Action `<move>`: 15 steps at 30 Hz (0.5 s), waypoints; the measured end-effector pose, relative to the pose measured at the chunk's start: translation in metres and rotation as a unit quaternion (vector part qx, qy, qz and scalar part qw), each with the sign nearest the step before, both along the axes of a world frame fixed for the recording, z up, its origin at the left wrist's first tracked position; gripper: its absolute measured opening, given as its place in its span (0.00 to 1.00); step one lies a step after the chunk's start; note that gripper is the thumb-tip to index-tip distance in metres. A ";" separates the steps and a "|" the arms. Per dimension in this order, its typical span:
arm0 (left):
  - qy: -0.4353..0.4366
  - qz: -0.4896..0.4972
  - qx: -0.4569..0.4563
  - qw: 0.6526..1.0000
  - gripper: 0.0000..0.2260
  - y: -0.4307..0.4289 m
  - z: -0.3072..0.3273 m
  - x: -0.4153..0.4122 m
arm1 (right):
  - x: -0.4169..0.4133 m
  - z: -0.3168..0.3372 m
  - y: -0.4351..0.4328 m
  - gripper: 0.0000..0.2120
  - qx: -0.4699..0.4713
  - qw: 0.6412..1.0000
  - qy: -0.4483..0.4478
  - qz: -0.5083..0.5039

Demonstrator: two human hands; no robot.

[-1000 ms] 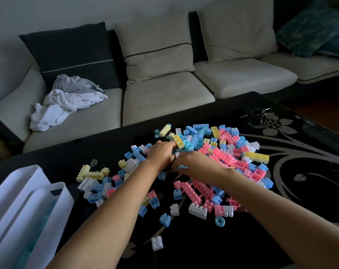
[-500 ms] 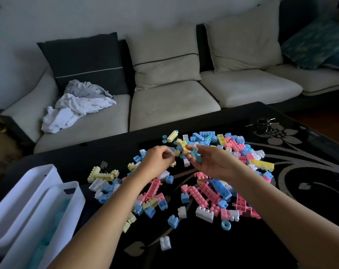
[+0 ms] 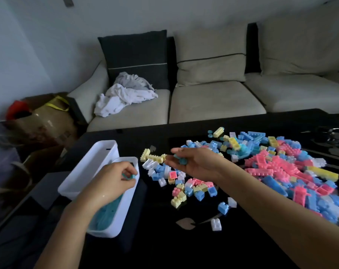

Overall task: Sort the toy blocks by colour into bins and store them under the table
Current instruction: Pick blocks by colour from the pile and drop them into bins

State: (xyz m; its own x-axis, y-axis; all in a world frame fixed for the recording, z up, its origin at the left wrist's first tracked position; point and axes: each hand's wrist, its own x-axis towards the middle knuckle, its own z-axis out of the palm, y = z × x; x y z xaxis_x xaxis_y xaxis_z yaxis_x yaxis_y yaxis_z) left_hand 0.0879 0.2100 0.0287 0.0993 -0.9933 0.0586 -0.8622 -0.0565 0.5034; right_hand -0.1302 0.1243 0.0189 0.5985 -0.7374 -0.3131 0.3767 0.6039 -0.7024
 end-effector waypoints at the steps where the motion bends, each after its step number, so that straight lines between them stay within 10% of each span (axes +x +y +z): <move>1: -0.008 0.028 0.006 1.000 0.05 0.011 0.000 0.016 | 0.020 0.003 0.004 0.06 -0.004 1.000 0.002 0.025; 15: 0.005 0.138 0.024 0.990 0.07 0.036 -0.027 0.055 | 0.144 0.011 0.008 0.23 -0.085 0.966 0.201 0.141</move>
